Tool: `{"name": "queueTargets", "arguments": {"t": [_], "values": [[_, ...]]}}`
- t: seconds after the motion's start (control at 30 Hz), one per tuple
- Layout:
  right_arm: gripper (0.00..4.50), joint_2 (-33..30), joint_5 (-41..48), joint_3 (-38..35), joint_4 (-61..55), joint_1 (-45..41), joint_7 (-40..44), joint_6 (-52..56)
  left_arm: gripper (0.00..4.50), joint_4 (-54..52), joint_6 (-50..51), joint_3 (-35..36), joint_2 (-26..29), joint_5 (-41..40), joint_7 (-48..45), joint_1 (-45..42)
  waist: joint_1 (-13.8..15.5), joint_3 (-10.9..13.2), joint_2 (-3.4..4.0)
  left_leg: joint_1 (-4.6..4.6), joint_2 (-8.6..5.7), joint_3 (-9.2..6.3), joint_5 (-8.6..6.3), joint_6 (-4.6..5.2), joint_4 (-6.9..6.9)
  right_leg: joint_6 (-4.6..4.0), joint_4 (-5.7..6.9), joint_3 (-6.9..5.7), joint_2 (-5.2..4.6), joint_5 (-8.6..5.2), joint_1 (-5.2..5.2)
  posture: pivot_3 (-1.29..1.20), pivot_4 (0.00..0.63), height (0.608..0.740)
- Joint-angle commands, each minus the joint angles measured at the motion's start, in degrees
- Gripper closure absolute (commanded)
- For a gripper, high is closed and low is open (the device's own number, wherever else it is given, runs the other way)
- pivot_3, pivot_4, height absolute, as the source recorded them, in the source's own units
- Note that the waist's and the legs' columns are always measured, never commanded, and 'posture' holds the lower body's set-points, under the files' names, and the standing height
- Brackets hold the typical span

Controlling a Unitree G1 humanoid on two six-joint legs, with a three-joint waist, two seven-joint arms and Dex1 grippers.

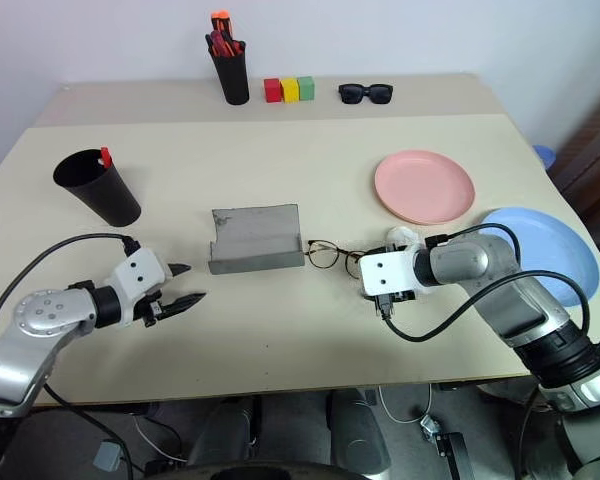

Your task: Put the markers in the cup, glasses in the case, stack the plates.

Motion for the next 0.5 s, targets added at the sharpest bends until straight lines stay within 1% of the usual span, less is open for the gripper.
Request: {"name": "queueTargets", "arguments": {"t": [0.03,0.1,0.23,0.33,0.4,0.5], "values": [[1.64,0.20,7.90,-5.09,-3.58,-1.25,3.17,7.34,1.59,-0.89,-1.08,0.56,0.17,0.37,0.13,-0.23,0.01,0.00,0.00,0.01,0.00,0.00,0.00,0.00,0.00,0.00,0.00,0.00,0.00,0.00,0.02,0.00,0.150,0.740],[1.64,1.57,10.39,-6.55,-3.67,-3.57,2.50,13.12,1.59,-0.88,-1.16,0.76,0.16,0.37,0.14,-0.15,-0.08,0.00,0.00,0.02,0.00,0.00,0.00,0.00,0.00,0.00,0.00,0.00,-0.01,0.00,0.02,0.00,0.150,0.740],[1.64,4.62,7.32,-4.77,-0.95,-8.60,-2.32,19.95,1.59,-0.96,-1.66,1.60,0.22,-0.01,-0.07,0.46,-0.18,0.00,0.00,0.06,0.00,0.00,0.00,0.00,0.01,-0.02,0.04,0.00,0.01,0.01,0.01,0.00,0.150,0.740],[1.64,6.97,4.38,-1.77,-0.09,-8.68,-5.25,21.64,1.59,-2.42,-2.48,2.90,-0.87,-2.22,-0.61,0.98,0.03,-0.01,-0.02,0.05,0.01,0.00,0.00,0.00,-0.03,-0.02,0.01,0.00,0.01,0.00,0.01,0.00,0.150,0.740],[1.64,8.80,4.22,-0.97,0.00,-8.22,-6.42,23.63,1.59,-3.22,-2.38,3.51,-1.35,-3.41,-0.80,1.17,0.16,-0.01,-0.02,0.00,0.00,0.00,0.00,0.00,-0.05,-0.01,-0.02,-0.01,-0.01,-0.01,-0.02,0.00,0.150,0.740],[1.64,10.49,2.77,-0.08,2.00,-7.57,-8.64,24.24,1.59,-3.31,-2.00,3.47,-1.08,-3.22,-0.47,1.35,0.07,-0.01,-0.02,-0.06,0.00,0.00,0.00,0.00,-0.03,0.00,-0.01,-0.01,-0.01,0.00,-0.05,0.00,0.150,0.740]]}}
